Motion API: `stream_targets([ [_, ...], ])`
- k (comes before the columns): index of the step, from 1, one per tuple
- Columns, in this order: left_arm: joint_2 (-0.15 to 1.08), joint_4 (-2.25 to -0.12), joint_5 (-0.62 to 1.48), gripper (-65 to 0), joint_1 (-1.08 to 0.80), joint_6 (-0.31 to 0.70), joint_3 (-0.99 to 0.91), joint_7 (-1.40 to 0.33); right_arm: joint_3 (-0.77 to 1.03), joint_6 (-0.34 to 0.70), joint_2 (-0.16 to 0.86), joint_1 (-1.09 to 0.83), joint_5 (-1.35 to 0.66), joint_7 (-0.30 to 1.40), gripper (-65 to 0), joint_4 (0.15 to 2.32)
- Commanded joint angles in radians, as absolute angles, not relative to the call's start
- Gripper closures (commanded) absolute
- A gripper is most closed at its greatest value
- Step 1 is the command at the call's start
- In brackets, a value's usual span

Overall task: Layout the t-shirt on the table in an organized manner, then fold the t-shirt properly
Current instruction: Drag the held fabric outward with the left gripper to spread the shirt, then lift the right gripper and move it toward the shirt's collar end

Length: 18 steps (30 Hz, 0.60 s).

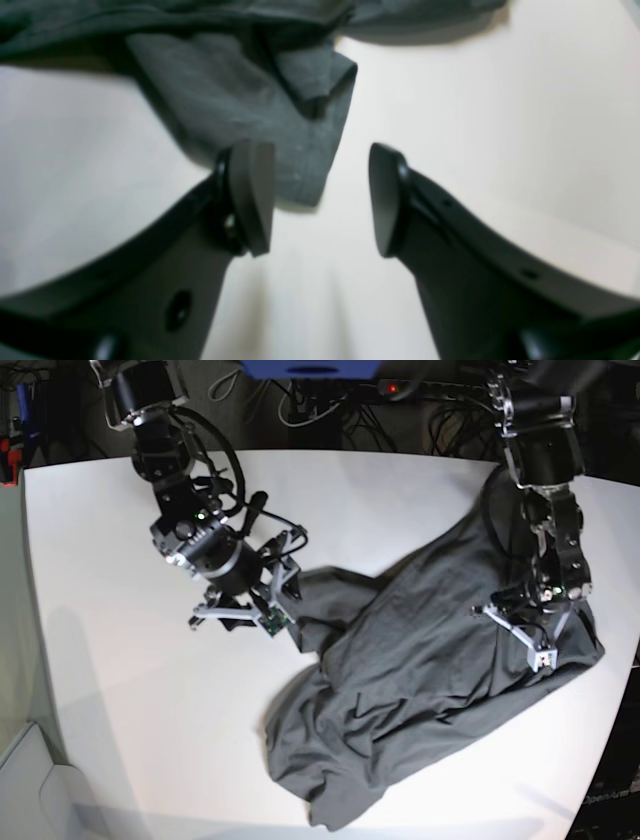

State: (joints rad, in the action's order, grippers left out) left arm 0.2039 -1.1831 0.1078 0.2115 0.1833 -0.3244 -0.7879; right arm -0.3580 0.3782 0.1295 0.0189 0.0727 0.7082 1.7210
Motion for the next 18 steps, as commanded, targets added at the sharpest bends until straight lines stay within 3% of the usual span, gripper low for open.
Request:
stream_targets([
  [1, 0.216, -1.208, 0.113, -0.4, 0.216, 0.179, -0.328, -0.768, -0.355, 0.377, 0.127, 0.038, 0.068, 0.685, -31.0, 1.738],
  [10, 0.251, -1.194, 0.111, -0.4, 0.159, 0.188, -0.470, -0.763, -0.355, 0.377, 0.127, 0.036, 0.068, 0.684, -31.0, 1.736],
  [18, 0.337, -0.970, 0.102, -0.4, 0.259, 0.189, -0.460, -0.651, -0.355, 0.377, 0.127, 0.031, 0.068, 0.684, -31.0, 1.733],
])
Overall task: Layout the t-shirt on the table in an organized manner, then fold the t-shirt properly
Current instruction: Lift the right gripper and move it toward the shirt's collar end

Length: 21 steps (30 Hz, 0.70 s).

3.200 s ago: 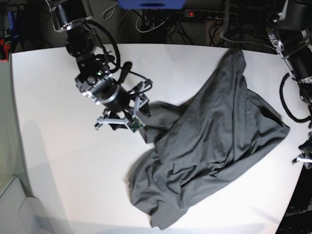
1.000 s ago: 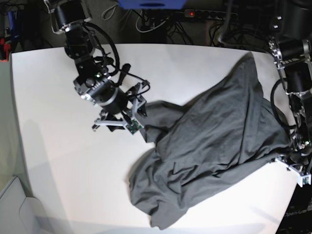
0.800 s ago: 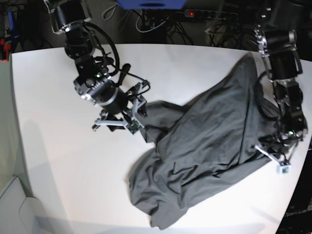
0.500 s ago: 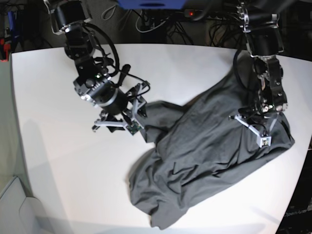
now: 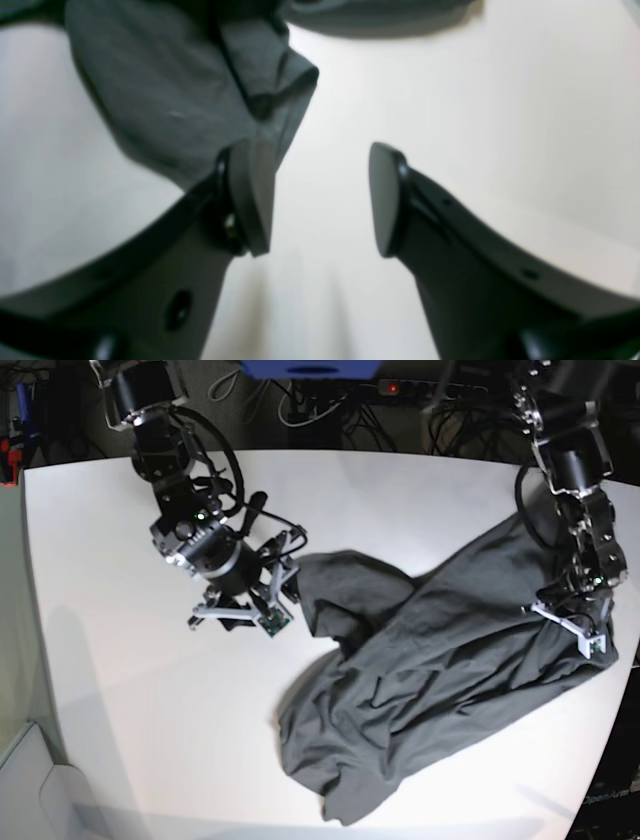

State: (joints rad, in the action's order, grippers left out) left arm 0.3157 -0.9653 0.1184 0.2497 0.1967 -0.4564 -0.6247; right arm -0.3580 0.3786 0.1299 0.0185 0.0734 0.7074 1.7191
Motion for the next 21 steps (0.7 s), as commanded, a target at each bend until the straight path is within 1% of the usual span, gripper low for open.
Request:
stream_targets([
  [1, 0.348, -0.952, 0.091, -0.4, 0.272, 0.189, -0.460, -0.645, -0.355, 0.377, 0.127, 0.030, 0.068, 0.684, -31.0, 1.733],
  [5, 0.367, -0.923, 0.036, -0.4, 0.328, 0.191, -0.460, -0.639, -0.361, 0.377, 0.120, 0.028, 0.062, 0.684, -31.0, 1.709],
  [8, 0.372, -0.924, 0.021, -0.4, 0.343, 0.191, -0.460, -0.648, -0.371, 0.378, 0.079, 0.039, 0.062, 0.677, -31.0, 1.653],
  [14, 0.372, -0.924, 0.021, -0.4, 0.348, 0.191, -0.458, -0.648, -0.378, 0.378, 0.013, 0.081, 0.062, 0.682, -31.1, 1.623],
  [18, 0.372, -0.924, 0.021, -0.4, 0.343, 0.191, -0.437, -0.648, -0.378, 0.378, -0.008, 0.130, 0.062, 0.684, -31.1, 1.616],
  [21, 0.372, -0.924, 0.024, -0.4, 0.341, 0.191, -0.406, -0.648, -0.380, 0.378, -0.022, 0.160, 0.062, 0.680, -31.1, 1.560],
])
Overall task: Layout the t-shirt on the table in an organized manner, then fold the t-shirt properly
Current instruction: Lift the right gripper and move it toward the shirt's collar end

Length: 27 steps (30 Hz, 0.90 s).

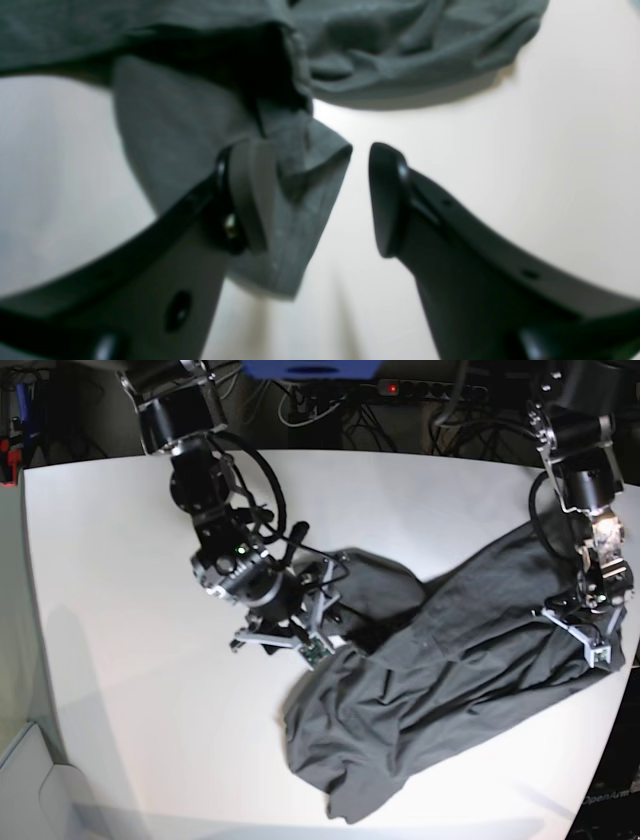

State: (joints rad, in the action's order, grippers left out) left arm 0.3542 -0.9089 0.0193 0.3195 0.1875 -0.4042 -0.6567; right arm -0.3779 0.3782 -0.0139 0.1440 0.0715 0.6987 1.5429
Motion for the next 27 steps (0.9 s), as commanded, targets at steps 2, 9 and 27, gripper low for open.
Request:
stream_targets([
  [2, 0.372, -0.924, 0.021, -0.4, 0.341, 0.191, -0.403, -0.648, -0.384, 0.378, -0.025, 0.176, 0.062, 0.671, -31.1, 1.501],
  [9, 0.372, -0.924, 0.021, -0.4, 0.341, 0.191, -0.403, -0.648, -0.378, 0.429, -0.054, 0.219, 0.065, 0.628, -31.1, 1.389],
  [27, 0.372, -0.924, 0.021, -0.4, 0.341, 0.191, -0.401, -0.641, -0.377, 0.432, -0.073, 0.277, 0.067, 0.521, 0.0, 1.227],
])
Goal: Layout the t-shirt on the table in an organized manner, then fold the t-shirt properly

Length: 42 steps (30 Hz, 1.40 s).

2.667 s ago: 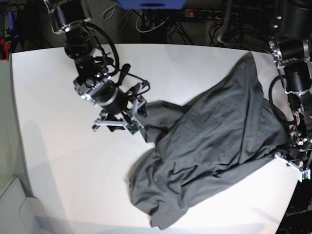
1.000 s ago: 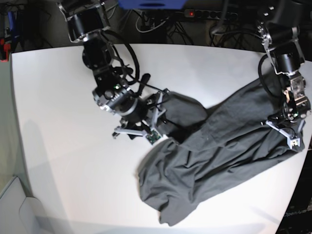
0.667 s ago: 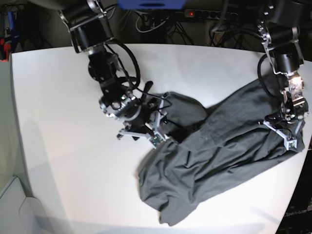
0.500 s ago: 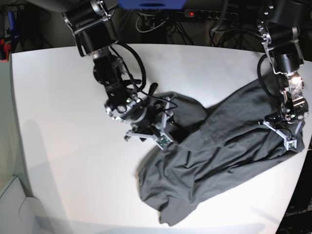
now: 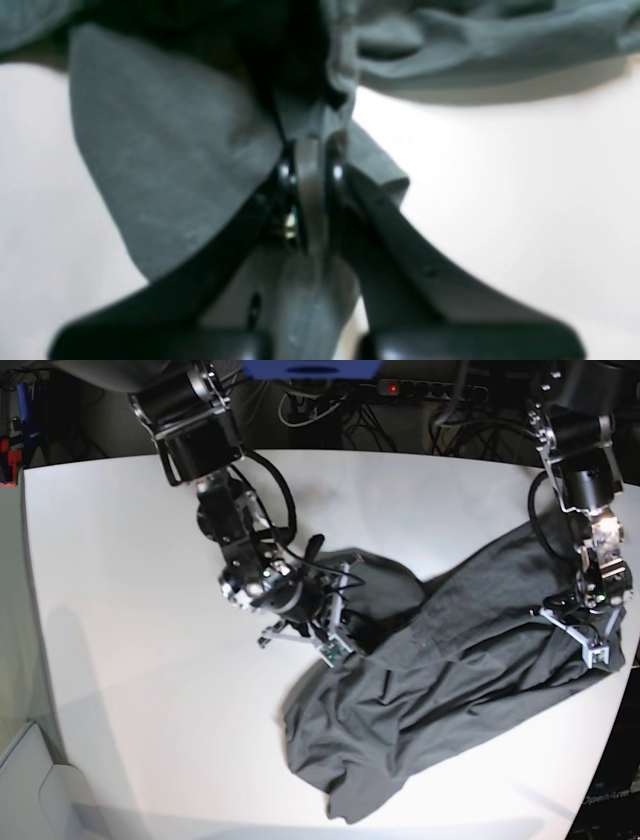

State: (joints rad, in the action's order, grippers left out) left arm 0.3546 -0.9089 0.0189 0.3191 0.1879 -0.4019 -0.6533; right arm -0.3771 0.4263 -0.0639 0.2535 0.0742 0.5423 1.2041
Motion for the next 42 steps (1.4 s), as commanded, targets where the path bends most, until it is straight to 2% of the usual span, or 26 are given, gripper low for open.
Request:
stream_targets([
  [1, 0.372, -0.924, 0.021, -0.4, 0.341, 0.191, -0.401, -0.642, -0.377, 0.432, -0.071, 0.271, 0.067, 0.521, -0.2, 1.247],
  [10, 0.374, -0.924, 0.021, -0.4, 0.344, 0.191, -0.401, -0.645, -0.386, 0.435, -0.042, 0.081, 0.065, 0.630, 0.0, 1.650],
  [15, 0.395, -0.995, 0.028, -0.4, 0.341, 0.193, -0.401, -0.650, -0.386, 0.526, -0.024, -0.064, 0.067, 0.704, 0.0, 1.885],
  [19, 0.403, -1.064, 0.028, -0.4, 0.341, 0.193, -0.401, -0.707, -0.386, 0.558, -0.024, -0.156, 0.068, 0.748, 0.0, 1.998],
  [21, 0.420, -1.109, 0.028, -0.4, 0.341, 0.203, -0.401, -0.743, -0.397, 0.572, -0.024, -0.202, 0.068, 0.750, 0.0, 2.011],
  [25, 0.421, -1.162, 0.022, -0.3, 0.348, 0.303, -0.410, -0.799, -0.501, 0.570, 0.002, -0.277, 0.068, 0.743, 0.0, 2.011],
  [31, 0.424, -1.185, 0.024, -0.3, 0.341, 0.317, -0.410, -0.817, -0.694, 0.567, 0.036, -0.302, 0.068, 0.746, 0.0, 2.008],
  [38, 0.418, -1.216, 0.028, -0.3, 0.278, 0.318, -0.410, -0.817, -0.716, 0.565, 0.031, -0.294, 0.068, 0.746, -0.6, 1.995],
  [40, 0.412, -1.218, 0.028, -0.3, 0.272, 0.318, -0.403, -0.817, -0.713, 0.565, 0.031, -0.292, 0.068, 0.748, -4.8, 1.986],
  [42, 0.386, -1.218, 0.028, -0.3, 0.272, 0.318, -0.403, -0.817, -0.714, 0.565, 0.033, -0.300, 0.068, 0.748, -12.1, 1.986],
])
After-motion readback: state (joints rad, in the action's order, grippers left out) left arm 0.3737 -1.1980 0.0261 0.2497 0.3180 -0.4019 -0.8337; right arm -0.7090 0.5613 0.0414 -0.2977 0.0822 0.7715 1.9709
